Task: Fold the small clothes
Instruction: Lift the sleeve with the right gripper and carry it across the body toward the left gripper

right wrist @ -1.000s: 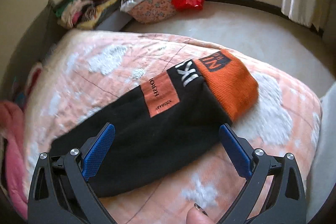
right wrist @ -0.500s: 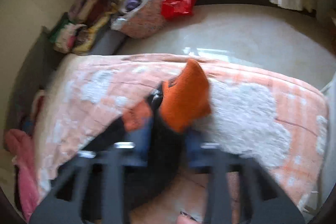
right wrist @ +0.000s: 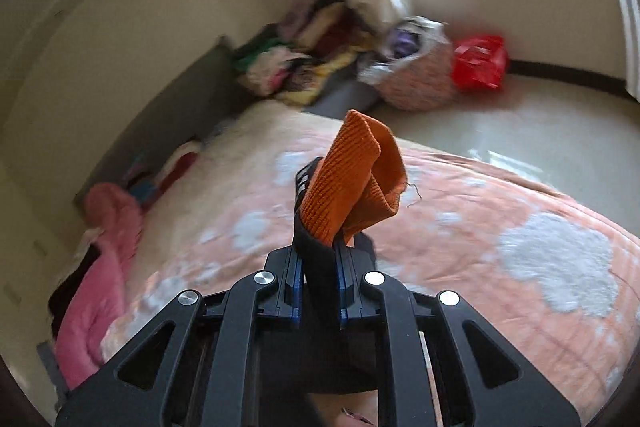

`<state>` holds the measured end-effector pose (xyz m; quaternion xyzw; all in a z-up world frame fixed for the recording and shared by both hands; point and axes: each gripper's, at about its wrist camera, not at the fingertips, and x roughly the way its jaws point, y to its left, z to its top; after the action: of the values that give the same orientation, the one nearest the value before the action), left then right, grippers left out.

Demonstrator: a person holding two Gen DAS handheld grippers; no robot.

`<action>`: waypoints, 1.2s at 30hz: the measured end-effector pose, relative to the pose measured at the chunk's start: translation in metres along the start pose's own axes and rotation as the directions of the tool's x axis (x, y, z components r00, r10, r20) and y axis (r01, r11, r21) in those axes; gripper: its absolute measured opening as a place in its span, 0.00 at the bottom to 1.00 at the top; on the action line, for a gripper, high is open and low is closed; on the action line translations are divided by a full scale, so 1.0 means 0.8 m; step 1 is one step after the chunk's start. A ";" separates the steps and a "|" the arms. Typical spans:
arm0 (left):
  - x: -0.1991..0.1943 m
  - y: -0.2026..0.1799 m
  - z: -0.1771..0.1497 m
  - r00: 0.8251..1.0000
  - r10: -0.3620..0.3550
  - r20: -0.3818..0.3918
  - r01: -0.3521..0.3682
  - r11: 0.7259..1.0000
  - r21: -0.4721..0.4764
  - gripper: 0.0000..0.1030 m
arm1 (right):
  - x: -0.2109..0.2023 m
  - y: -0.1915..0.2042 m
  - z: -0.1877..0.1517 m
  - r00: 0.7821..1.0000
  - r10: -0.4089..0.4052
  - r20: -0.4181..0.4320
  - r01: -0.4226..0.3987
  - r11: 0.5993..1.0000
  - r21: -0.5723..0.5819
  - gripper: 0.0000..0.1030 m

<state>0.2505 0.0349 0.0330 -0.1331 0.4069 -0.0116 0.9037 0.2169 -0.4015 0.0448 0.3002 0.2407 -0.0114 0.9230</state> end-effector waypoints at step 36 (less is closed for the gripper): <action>0.041 0.091 -0.025 0.892 -0.444 -0.086 0.383 0.842 -0.381 0.91 | 0.118 0.268 -0.233 0.858 0.244 -0.452 -0.401 0.867 -0.294 0.41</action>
<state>0.2512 0.0960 -0.0221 -0.3767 0.4394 -0.1447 0.8026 0.2547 -0.1100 -0.0113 0.1491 0.3670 0.2546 0.8822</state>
